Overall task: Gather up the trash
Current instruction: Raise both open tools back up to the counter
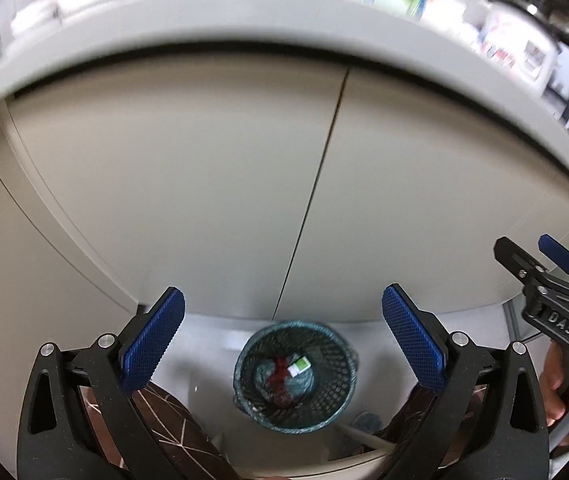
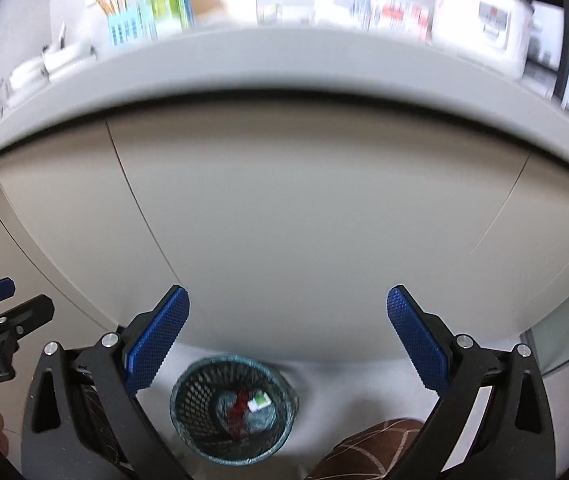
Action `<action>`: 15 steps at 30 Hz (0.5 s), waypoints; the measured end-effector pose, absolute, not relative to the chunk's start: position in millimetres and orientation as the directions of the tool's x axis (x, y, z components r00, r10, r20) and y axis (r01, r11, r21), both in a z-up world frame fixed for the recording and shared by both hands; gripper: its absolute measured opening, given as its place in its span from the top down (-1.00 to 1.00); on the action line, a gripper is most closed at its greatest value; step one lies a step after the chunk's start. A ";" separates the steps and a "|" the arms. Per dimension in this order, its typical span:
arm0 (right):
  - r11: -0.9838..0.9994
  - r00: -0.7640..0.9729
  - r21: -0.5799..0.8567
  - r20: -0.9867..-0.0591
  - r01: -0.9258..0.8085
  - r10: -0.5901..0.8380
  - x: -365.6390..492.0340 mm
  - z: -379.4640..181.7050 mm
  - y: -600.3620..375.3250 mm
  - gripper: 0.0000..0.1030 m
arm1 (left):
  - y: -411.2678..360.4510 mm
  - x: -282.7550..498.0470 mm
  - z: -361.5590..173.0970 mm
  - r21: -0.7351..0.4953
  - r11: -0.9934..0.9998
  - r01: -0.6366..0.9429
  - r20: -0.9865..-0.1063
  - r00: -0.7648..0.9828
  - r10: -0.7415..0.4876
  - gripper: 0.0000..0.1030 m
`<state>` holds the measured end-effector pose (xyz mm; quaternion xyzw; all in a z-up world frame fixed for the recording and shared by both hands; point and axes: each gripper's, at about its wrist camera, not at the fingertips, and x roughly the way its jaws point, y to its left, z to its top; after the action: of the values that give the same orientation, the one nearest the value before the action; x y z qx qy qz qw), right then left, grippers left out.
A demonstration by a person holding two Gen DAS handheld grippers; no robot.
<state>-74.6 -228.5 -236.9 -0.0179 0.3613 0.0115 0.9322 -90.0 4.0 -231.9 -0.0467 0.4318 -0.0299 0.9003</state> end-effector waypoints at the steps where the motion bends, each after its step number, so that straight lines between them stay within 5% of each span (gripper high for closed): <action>1: 0.999 0.750 -0.022 -0.662 -0.037 0.013 -76.5 -225.6 -229.4 -0.85 | 0.1 -92.1 -219.3 -0.111 0.994 0.021 -0.763 0.639 -0.099 -0.89; 15: 1.000 0.848 -0.021 -0.530 -0.001 -0.010 -63.2 -92.1 -262.2 -0.85 | -32.4 -65.8 -69.8 -0.084 0.996 0.038 -0.640 0.764 -0.084 -0.89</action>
<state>-63.2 -262.2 -92.1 -0.0101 0.2757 -0.0026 0.9612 -65.8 -32.4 -69.8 -0.0332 0.3422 -0.0324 0.9385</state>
